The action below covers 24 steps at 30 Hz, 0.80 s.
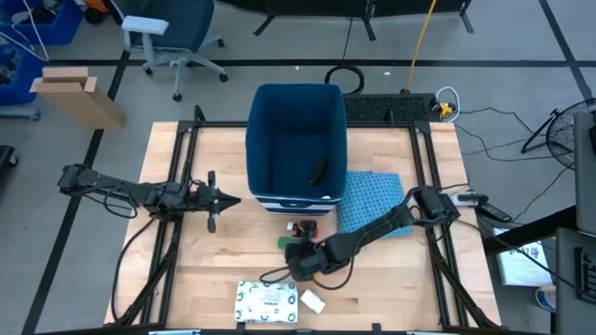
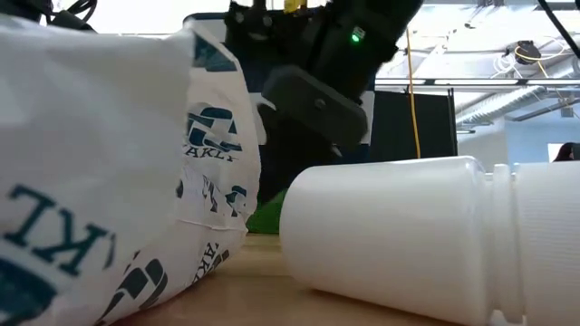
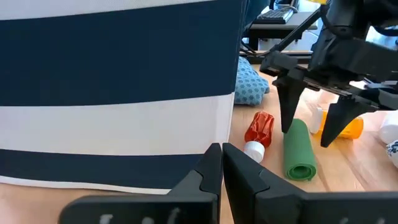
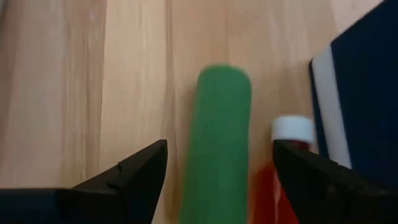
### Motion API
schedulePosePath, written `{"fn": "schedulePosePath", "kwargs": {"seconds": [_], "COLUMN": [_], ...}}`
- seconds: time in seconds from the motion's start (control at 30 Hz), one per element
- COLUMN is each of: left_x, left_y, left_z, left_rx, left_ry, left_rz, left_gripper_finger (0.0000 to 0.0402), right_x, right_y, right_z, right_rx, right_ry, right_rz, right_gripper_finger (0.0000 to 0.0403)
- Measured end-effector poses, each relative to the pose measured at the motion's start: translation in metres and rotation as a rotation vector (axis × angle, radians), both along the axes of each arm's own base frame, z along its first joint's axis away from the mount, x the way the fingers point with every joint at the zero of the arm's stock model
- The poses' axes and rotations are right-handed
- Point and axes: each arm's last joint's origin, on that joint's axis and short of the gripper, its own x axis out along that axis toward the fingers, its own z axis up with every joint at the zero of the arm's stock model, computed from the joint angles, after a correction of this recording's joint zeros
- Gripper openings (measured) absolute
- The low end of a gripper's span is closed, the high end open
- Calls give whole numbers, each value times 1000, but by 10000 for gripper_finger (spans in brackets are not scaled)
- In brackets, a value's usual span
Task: Pick & place medical supplies in basket/bin
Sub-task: Put the green bandage into the blue bin
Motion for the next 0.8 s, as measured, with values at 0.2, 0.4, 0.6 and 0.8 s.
{"fn": "schedulePosePath", "kwargs": {"seconds": [0.2, 0.4, 0.6, 0.8], "left_x": [0, 0, 0, 0], "left_y": [0, 0, 0, 0], "left_z": [0, 0, 0, 0], "left_rx": [0, -4, -4, -6], "left_ry": [-1, -1, -1, 1], "left_rz": [0, 1, 1, 1], "left_gripper_finger": [19, 19, 19, 19], "right_x": [-1, 0, 3, 9], "right_y": [0, 1, -2, -4], "right_z": [-18, -22, -13, 21], "right_rx": [7, 28, 50, 111], "right_ry": [64, 72, 34, -57], "right_rz": [-17, -14, 14, 158], "right_gripper_finger": [269, 241, 172, 109]}}
